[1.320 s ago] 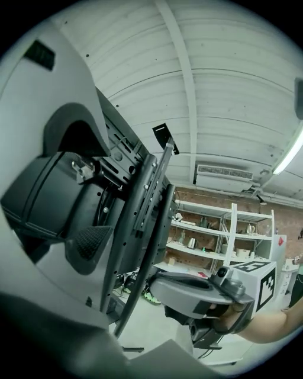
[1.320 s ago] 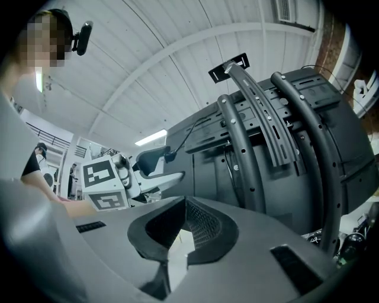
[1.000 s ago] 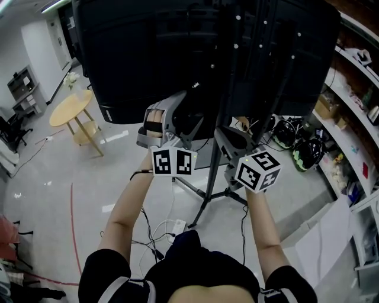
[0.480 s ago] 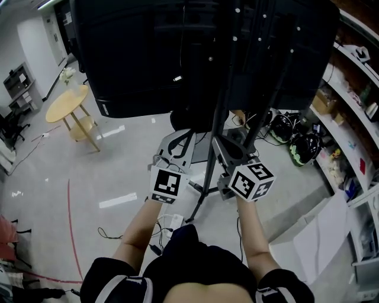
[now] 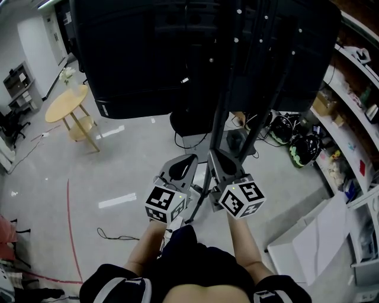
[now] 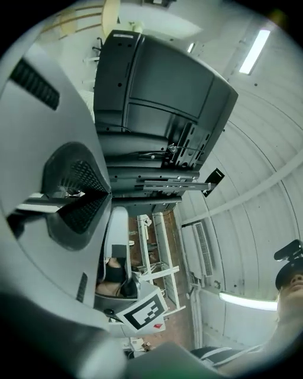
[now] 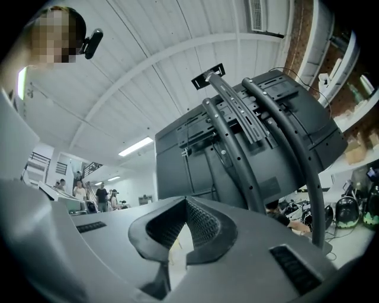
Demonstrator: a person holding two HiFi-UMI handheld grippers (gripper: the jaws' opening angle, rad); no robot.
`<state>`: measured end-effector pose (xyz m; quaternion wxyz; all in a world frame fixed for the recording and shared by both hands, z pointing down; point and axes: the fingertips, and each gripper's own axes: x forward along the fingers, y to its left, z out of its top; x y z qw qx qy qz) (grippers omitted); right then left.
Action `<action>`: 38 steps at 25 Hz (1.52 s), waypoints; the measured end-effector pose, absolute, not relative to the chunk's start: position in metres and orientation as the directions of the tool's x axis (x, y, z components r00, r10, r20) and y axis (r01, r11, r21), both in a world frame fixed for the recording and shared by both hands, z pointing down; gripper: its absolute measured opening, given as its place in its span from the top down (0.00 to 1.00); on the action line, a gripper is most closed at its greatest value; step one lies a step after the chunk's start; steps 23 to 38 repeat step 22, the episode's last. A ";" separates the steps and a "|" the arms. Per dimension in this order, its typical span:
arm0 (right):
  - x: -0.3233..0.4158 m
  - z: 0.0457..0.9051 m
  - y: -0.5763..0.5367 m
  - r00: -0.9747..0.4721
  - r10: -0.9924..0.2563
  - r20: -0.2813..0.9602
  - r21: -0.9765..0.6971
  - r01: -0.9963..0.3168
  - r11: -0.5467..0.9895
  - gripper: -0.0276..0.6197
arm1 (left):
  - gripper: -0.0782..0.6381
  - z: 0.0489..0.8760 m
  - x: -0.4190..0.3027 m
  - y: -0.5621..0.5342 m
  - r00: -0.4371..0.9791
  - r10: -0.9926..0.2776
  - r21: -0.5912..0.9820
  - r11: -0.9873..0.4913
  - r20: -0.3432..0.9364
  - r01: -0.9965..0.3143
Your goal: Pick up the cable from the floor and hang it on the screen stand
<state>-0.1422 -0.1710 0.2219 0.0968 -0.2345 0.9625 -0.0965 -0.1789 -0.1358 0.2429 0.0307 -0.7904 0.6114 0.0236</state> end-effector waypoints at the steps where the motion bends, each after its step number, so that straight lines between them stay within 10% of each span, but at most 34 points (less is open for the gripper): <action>1: -0.142 0.222 -0.170 -0.870 -0.472 -0.142 -0.233 -0.434 0.870 0.92 | 0.88 0.245 -0.181 -0.134 0.247 -0.966 -0.004 -0.247 -0.072 -0.969; 38: -0.135 0.223 -0.151 -0.837 -0.511 -0.195 -0.218 -0.471 0.855 0.92 | 0.88 0.273 -0.177 -0.125 0.267 -0.964 -0.036 -0.267 0.020 -0.963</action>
